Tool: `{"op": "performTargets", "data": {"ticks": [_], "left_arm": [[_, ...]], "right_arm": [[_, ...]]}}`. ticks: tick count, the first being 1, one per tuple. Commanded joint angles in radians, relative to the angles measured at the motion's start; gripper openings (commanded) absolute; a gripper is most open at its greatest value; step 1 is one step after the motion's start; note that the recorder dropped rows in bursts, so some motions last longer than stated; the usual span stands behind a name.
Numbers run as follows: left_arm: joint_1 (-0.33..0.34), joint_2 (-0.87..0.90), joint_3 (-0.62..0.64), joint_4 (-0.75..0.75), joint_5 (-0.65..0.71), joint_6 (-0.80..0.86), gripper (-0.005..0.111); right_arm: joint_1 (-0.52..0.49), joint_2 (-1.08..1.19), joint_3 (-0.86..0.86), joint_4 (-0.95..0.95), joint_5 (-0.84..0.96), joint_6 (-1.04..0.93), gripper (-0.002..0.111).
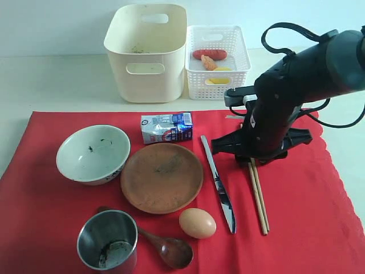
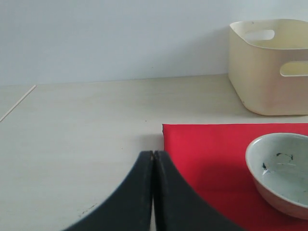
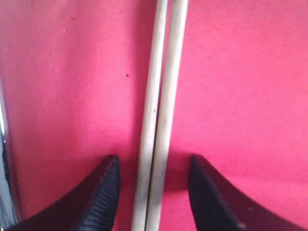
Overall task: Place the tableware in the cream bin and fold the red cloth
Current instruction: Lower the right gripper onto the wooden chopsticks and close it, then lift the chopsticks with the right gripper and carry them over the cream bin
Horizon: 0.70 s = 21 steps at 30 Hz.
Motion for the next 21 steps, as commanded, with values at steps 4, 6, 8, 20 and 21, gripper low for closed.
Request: {"op": "performTargets", "data": {"ticks": [4, 6, 8, 20, 21], "left_arm": [[0.003, -0.005, 0.0, -0.009, -0.001, 0.0, 0.003], [0.003, -0.005, 0.0, -0.009, -0.001, 0.0, 0.003], [0.003, -0.005, 0.0, -0.009, -0.001, 0.0, 0.003], [0.003, -0.005, 0.0, -0.009, -0.001, 0.0, 0.003], [0.003, -0.005, 0.0, -0.009, -0.001, 0.0, 0.003]], "right_arm": [[0.002, 0.036, 0.006, -0.009, -0.001, 0.0, 0.028], [0.002, 0.036, 0.006, -0.009, 0.015, 0.0, 0.021], [0.002, 0.036, 0.006, -0.009, 0.039, -0.002, 0.014], [0.002, -0.085, 0.006, -0.02, 0.097, -0.003, 0.0], [0.002, -0.114, 0.006, -0.02, 0.097, -0.003, 0.0]]}}
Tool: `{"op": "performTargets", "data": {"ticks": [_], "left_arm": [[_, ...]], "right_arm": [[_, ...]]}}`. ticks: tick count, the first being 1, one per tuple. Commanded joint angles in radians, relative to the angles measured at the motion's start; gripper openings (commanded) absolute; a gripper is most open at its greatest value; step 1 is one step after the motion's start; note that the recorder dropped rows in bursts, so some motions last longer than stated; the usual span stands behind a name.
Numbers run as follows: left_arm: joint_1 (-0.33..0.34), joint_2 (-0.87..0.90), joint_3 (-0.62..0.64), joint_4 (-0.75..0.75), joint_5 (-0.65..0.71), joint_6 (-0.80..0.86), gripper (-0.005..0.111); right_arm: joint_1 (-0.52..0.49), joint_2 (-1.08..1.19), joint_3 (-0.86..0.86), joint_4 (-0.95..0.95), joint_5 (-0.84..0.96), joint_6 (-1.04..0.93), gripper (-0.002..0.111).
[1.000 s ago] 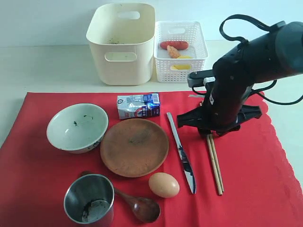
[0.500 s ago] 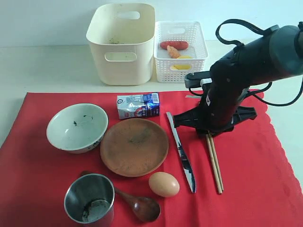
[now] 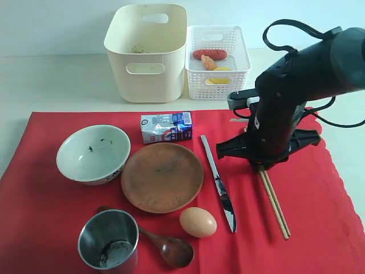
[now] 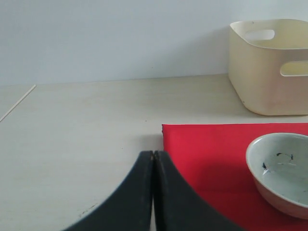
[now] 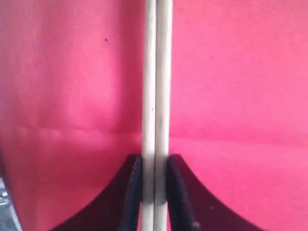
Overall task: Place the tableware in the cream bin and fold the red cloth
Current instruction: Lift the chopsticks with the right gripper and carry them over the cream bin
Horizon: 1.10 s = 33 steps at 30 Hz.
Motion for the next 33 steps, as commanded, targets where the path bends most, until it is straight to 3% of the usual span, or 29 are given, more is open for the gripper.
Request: {"op": "performTargets", "data": {"ticks": [1, 11, 33], "left_arm": [[0.003, -0.005, 0.0, -0.009, -0.001, 0.0, 0.003], [0.003, -0.005, 0.0, -0.009, -0.001, 0.0, 0.003], [0.003, -0.005, 0.0, -0.009, -0.001, 0.0, 0.003]], "right_arm": [[-0.004, -0.084, 0.001, -0.011, 0.004, -0.003, 0.0], [-0.004, -0.245, 0.001, -0.009, -0.131, -0.003, 0.0], [-0.004, -0.271, 0.001, 0.0, -0.607, -0.002, 0.0]]}}
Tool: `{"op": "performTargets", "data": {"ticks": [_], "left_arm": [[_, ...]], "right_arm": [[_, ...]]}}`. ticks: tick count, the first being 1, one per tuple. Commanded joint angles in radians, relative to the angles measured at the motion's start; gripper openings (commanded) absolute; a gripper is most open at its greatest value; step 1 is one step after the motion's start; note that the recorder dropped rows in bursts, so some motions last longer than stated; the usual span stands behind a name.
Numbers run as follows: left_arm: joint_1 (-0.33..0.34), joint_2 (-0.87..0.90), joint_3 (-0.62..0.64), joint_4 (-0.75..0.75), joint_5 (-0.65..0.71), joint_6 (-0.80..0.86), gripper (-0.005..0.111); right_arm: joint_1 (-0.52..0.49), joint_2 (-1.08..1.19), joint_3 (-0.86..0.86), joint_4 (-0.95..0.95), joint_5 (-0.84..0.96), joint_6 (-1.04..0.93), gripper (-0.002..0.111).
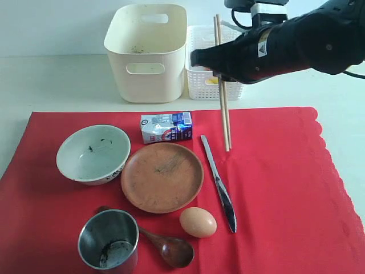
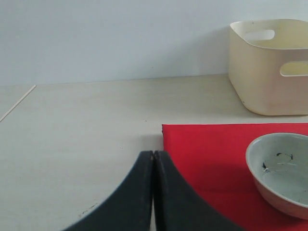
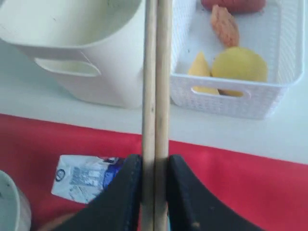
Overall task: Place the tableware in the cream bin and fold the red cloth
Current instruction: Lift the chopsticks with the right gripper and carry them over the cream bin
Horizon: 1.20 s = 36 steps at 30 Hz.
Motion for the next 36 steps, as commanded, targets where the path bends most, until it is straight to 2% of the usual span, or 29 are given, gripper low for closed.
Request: {"op": "performTargets", "data": {"ticks": [1, 13, 27, 36], "left_arm": [[0.003, -0.005, 0.0, -0.009, -0.001, 0.0, 0.003], [0.003, -0.005, 0.0, -0.009, -0.001, 0.0, 0.003], [0.003, -0.005, 0.0, -0.009, -0.001, 0.0, 0.003], [0.003, -0.005, 0.0, -0.009, -0.001, 0.0, 0.003]], "right_arm": [[-0.004, -0.011, 0.001, 0.0, -0.145, -0.002, 0.0], [-0.004, 0.038, -0.01, -0.01, -0.474, -0.004, 0.0], [-0.004, 0.159, -0.135, -0.01, -0.538, -0.004, 0.0], [-0.004, 0.217, -0.282, -0.01, -0.548, -0.004, 0.0]]}}
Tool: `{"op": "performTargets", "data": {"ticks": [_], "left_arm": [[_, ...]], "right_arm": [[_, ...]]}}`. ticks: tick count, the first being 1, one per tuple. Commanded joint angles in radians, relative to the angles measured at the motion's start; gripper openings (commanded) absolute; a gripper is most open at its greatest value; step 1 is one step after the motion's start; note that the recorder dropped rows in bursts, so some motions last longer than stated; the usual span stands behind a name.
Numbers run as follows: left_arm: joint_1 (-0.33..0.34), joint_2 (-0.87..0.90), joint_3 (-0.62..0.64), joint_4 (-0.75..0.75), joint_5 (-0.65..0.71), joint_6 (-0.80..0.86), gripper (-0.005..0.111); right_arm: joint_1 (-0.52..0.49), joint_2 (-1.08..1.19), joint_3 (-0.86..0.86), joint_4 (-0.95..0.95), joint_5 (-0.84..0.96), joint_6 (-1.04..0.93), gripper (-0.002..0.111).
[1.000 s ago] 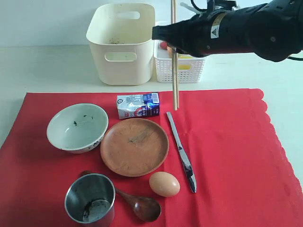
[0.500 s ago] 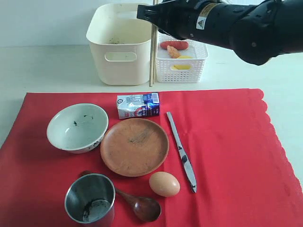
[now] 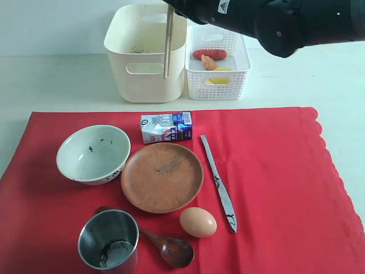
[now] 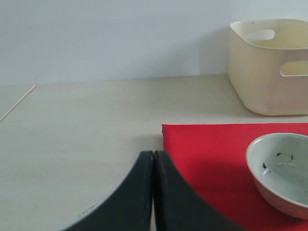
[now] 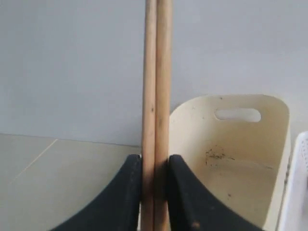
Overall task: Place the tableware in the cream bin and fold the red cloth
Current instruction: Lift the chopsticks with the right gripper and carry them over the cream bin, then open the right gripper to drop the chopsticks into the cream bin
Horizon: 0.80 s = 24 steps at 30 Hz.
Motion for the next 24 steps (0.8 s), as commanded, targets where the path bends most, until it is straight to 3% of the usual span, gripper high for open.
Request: {"op": "performTargets", "data": {"ticks": [1, 7, 12, 21, 24], "left_arm": [[0.003, -0.005, 0.0, -0.009, -0.001, 0.0, 0.003], [0.003, -0.005, 0.0, -0.009, -0.001, 0.0, 0.003], [0.003, -0.005, 0.0, -0.009, -0.001, 0.0, 0.003], [0.003, -0.005, 0.0, -0.009, -0.001, 0.0, 0.003], [0.003, -0.005, 0.0, -0.009, -0.001, 0.0, 0.003]], "right_arm": [[-0.004, 0.026, -0.072, -0.01, -0.027, -0.004, 0.0], [-0.004, 0.093, -0.172, 0.002, -0.036, 0.028, 0.0], [-0.004, 0.166, -0.254, 0.113, -0.128, 0.086, 0.0], [-0.004, 0.28, -0.376, 0.293, -0.124, 0.086, 0.0], [-0.004, 0.295, -0.41, 0.345, -0.074, 0.086, 0.007]]}}
